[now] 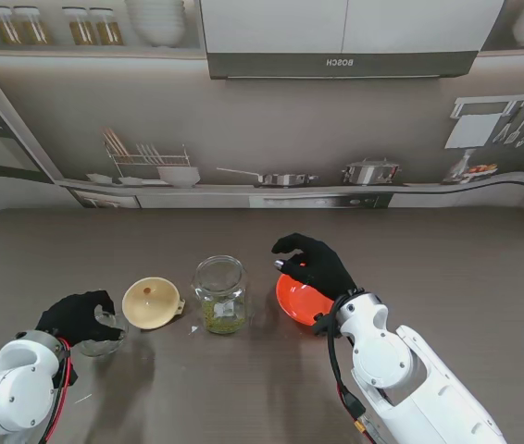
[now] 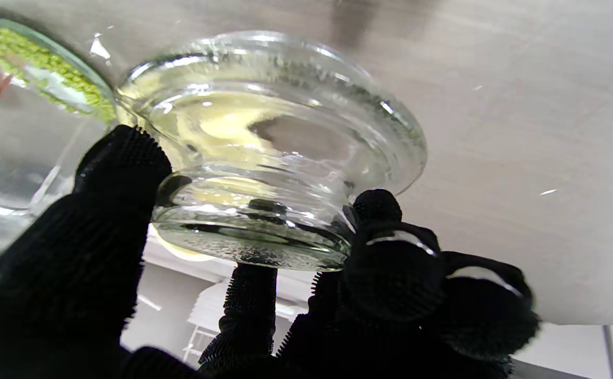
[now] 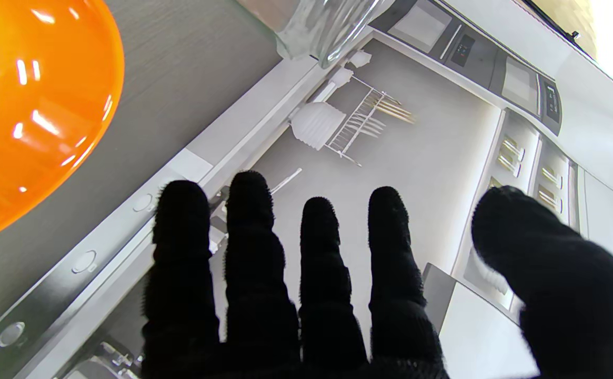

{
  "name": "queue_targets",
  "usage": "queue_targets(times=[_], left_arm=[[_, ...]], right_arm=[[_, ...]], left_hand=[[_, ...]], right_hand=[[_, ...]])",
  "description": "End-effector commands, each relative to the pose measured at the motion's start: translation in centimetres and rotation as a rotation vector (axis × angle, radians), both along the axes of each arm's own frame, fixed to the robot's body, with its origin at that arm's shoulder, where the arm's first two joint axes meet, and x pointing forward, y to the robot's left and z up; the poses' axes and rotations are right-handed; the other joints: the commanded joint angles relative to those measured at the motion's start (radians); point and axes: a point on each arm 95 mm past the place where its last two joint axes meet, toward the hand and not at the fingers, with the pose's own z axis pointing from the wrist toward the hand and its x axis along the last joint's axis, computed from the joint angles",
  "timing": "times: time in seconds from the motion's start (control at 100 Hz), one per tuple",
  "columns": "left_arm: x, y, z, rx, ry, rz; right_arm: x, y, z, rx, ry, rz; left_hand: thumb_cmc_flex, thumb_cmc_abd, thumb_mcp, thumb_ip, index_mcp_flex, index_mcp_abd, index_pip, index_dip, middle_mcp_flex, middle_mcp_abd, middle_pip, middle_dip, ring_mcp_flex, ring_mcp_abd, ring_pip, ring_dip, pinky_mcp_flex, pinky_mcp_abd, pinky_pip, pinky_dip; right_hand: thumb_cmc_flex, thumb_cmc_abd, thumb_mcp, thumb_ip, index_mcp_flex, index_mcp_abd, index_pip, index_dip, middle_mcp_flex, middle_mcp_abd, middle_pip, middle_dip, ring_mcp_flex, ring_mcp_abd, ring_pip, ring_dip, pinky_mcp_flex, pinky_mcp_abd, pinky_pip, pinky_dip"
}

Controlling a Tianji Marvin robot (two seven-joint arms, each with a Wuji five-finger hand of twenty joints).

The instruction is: Pour mung beans into a glass jar with a funnel

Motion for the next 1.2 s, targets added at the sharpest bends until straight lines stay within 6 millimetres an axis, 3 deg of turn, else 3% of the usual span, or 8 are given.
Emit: queue_targets(times=[0.0, 0.57, 0.87, 1.19], left_arm=[[1.0, -1.1, 2.1, -0.010, -0.038, -0.042], [6.5, -6.6, 9.5, -0.004, -0.132, -0.280], [8.8, -10.6, 10.9, -0.020, -0.148, -0.396], [10.4, -14.1, 11.0, -0.026, -0.139, -0.485]], right_arm=[[-0.1, 0.3, -0.2, 0.000, 0.012, 0.014], [0.1, -0.1, -0.3, -0.005, 0.021, 0.001], [0.3, -0.3, -0.3, -0.004, 0.025, -0.005], [0.4, -0.4, -0.3, -0.001, 0.024, -0.010]], left_hand=[[0.350, 0.086, 0.238, 0.080, 0.134, 0.022, 0.410, 0.089, 0.168, -0.261, 0.099, -0.015, -0.022, -0.023, 0.095, -0.003, 0.033, 0.027, 0.070, -0.012], [0.348, 0.092, 0.229, 0.084, 0.134, 0.012, 0.404, 0.091, 0.165, -0.276, 0.096, -0.013, -0.022, -0.036, 0.086, -0.007, 0.019, 0.013, 0.065, -0.015], [0.347, 0.095, 0.224, 0.086, 0.133, 0.012, 0.398, 0.095, 0.161, -0.279, 0.094, -0.012, -0.023, -0.040, 0.077, -0.009, 0.011, 0.008, 0.060, -0.016], [0.345, 0.098, 0.219, 0.087, 0.130, 0.005, 0.393, 0.101, 0.158, -0.281, 0.093, -0.010, -0.023, -0.043, 0.070, -0.010, 0.004, 0.002, 0.056, -0.016]], right_hand=[[-0.024, 0.018, 0.000, 0.034, 0.021, -0.001, 0.007, -0.001, 0.008, 0.000, 0.008, -0.001, 0.021, -0.002, 0.007, -0.002, -0.009, 0.007, 0.029, -0.001], [-0.024, 0.018, 0.000, 0.034, 0.020, -0.001, 0.008, -0.001, 0.007, 0.000, 0.008, -0.001, 0.020, -0.002, 0.007, -0.003, -0.009, 0.006, 0.029, -0.002], [-0.023, 0.018, 0.001, 0.034, 0.020, 0.000, 0.008, -0.001, 0.007, 0.001, 0.009, -0.001, 0.020, -0.002, 0.007, -0.003, -0.011, 0.006, 0.028, -0.002], [-0.024, 0.020, 0.000, 0.034, 0.022, 0.001, 0.008, -0.002, 0.008, 0.001, 0.008, -0.001, 0.020, -0.002, 0.007, -0.003, -0.011, 0.007, 0.029, -0.001]])
